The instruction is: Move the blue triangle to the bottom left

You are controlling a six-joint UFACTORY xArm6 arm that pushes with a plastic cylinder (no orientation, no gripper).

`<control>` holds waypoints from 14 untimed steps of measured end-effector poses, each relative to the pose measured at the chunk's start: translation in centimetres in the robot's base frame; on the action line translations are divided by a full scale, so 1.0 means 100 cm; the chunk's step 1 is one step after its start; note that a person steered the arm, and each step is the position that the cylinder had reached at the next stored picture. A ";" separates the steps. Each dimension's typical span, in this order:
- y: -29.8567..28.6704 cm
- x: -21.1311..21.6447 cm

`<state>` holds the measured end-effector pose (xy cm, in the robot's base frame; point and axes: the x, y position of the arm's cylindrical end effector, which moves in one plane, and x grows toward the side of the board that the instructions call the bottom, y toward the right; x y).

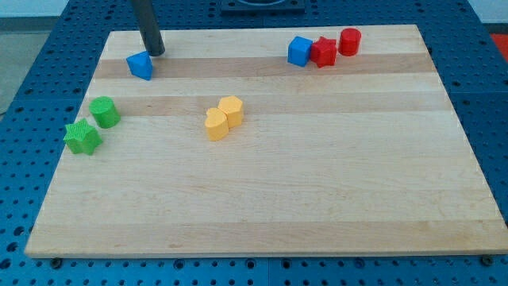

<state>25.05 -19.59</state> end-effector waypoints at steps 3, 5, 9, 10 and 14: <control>0.002 0.019; 0.016 0.030; 0.002 0.101; 0.021 0.130; 0.056 0.219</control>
<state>46.95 -14.03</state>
